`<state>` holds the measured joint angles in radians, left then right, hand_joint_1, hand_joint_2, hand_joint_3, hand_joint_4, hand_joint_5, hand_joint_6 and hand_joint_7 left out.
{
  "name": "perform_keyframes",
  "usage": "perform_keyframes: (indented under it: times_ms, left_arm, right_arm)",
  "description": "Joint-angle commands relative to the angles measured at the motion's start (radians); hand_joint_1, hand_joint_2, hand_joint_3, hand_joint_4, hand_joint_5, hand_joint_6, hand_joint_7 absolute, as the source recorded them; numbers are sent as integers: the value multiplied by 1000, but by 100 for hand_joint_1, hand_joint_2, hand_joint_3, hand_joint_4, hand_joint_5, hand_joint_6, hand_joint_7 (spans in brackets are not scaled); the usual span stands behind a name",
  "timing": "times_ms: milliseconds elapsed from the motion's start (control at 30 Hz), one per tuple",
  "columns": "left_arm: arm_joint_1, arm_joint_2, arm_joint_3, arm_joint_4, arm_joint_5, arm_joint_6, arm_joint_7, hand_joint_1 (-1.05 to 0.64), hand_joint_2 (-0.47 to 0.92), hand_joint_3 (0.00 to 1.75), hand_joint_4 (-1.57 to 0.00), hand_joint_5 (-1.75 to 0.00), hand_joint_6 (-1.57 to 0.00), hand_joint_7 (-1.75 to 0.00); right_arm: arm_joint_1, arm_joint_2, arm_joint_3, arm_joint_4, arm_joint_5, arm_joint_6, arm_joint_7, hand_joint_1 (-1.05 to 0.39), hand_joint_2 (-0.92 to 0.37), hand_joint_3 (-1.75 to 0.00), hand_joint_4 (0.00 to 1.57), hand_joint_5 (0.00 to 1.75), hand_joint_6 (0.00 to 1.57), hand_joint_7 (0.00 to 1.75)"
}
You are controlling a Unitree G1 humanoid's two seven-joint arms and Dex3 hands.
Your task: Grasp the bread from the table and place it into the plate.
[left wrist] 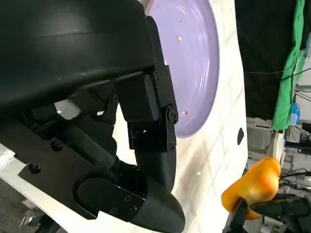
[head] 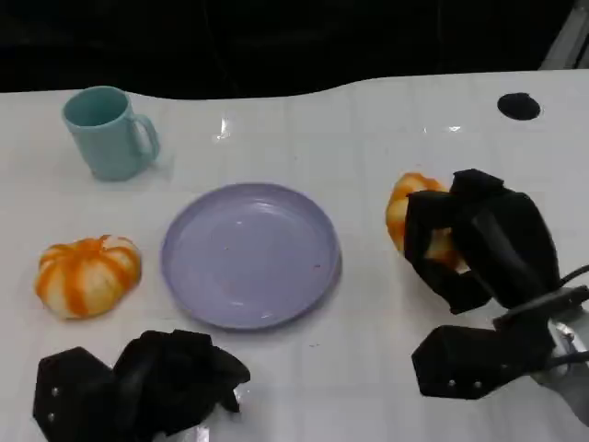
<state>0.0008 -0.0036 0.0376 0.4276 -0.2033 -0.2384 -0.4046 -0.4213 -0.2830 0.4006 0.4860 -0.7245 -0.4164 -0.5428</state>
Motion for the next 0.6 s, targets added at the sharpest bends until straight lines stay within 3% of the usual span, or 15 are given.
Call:
perform_keyframes:
  times_ms: [33, 300, 600]
  left_arm:
    - [5, 13, 0, 18, 9, 5, 2, -105, 64, 26, -89, -152, -150, -43]
    - [5, 9, -2, 19, 7, 3, 4, -105, 64, 25, -89, -152, -150, -43]
    - [7, 5, -1, 13, 1, 19, 3, -105, 63, 24, -90, -152, -151, -43]
  right_arm:
    - [-19, 31, 3, -21, 30, -23, 65, 9, -5, -164, 109, 175, 94, 156]
    - [-62, 105, 21, 12, 25, -41, 116, 7, -6, -159, 107, 175, 95, 154]
    - [-163, 219, 69, 150, 12, -69, 118, 5, -12, -157, 106, 175, 95, 154]
